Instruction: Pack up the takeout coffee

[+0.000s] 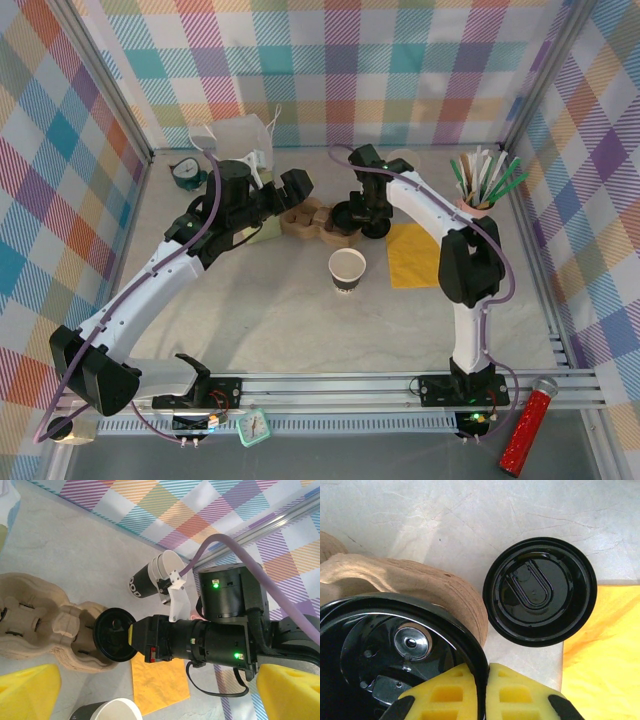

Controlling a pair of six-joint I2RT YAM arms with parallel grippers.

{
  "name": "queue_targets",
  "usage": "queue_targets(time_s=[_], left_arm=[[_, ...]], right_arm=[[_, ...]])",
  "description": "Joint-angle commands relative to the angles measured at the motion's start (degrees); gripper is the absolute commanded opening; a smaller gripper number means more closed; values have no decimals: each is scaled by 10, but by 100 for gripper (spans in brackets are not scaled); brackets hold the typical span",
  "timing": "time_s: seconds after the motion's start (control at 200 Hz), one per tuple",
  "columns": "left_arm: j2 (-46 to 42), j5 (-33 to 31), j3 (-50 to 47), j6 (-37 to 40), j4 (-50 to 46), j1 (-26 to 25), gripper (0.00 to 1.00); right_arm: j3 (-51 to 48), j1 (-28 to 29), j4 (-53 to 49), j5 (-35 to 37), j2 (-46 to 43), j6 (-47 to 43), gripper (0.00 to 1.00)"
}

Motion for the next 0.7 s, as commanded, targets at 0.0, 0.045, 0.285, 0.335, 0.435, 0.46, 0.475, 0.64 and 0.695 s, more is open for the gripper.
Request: queue_targets(time_s=[0.0, 0.045, 0.285, 0.335, 0.435, 0.46, 0.475, 0.64, 0.695], left_arm=[[-18, -2, 2, 14, -7, 5, 100], [-18, -3, 4, 15, -9, 5, 100], [-15, 8, 26, 19, -3, 7, 100], [-13, 17, 33, 14, 4, 10, 100], [-3, 48, 45, -1, 43, 21, 100], [2, 59, 49, -7, 51, 24, 100], [5, 65, 52, -11, 55, 26, 100], [42, 146, 70, -76, 158, 43, 100], [56, 166, 73, -105, 202, 44, 100]], right_arm=[[12, 0, -2, -8, -57, 11, 6], [6, -4, 9, -22, -72, 15, 6], [-62, -55, 116, -177, -171, 62, 6], [-93, -79, 164, -241, -197, 92, 6], [-154, -124, 278, -364, -243, 161, 6], [-164, -133, 306, -392, -251, 181, 6], [-169, -138, 320, -407, -255, 191, 6], [-186, -158, 450, -509, -286, 278, 6], [-187, -158, 490, -533, -289, 307, 6]])
